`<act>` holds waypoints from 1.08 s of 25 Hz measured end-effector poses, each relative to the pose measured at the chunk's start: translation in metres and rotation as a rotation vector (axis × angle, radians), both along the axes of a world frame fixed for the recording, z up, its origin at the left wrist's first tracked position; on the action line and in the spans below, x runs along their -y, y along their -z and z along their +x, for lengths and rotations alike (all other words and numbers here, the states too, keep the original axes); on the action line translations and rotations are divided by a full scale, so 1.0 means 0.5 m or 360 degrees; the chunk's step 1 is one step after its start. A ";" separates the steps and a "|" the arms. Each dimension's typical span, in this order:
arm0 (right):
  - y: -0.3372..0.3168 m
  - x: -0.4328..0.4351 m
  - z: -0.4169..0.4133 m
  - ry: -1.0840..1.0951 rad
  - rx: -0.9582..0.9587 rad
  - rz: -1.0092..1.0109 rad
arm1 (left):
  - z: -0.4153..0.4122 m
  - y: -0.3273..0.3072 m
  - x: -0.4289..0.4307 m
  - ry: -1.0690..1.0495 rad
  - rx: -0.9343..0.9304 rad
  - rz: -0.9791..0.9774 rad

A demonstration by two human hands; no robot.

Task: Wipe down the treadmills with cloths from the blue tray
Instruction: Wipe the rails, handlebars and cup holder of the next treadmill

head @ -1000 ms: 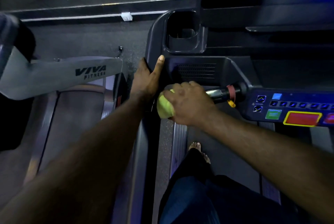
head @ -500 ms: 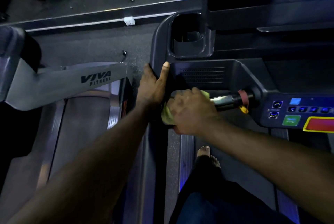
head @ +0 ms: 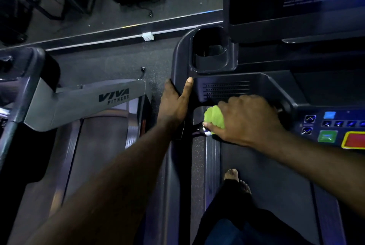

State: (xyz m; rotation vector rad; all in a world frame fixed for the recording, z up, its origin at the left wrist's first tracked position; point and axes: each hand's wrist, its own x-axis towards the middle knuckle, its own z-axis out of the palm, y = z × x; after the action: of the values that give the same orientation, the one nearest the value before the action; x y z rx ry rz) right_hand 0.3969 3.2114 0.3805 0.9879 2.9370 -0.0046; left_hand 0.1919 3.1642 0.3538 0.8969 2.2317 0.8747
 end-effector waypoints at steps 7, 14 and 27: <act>0.028 0.043 -0.061 -0.0078 -0.0046 -0.0047 | 0.011 -0.020 0.005 -0.0002 -0.0013 -0.0053; 0.021 -0.006 0.037 0.0193 -0.0208 0.0063 | 0.005 -0.010 0.006 0.0016 0.0043 -0.0009; 0.034 0.115 0.043 0.0142 -0.1769 -0.1011 | 0.008 0.000 -0.006 -0.0017 -0.0143 -0.0238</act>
State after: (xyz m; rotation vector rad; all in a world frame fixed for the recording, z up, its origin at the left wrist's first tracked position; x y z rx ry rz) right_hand 0.4183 3.1536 0.3635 1.2189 3.2063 -1.8987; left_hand 0.1961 3.1674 0.3537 0.8706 2.3458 0.6733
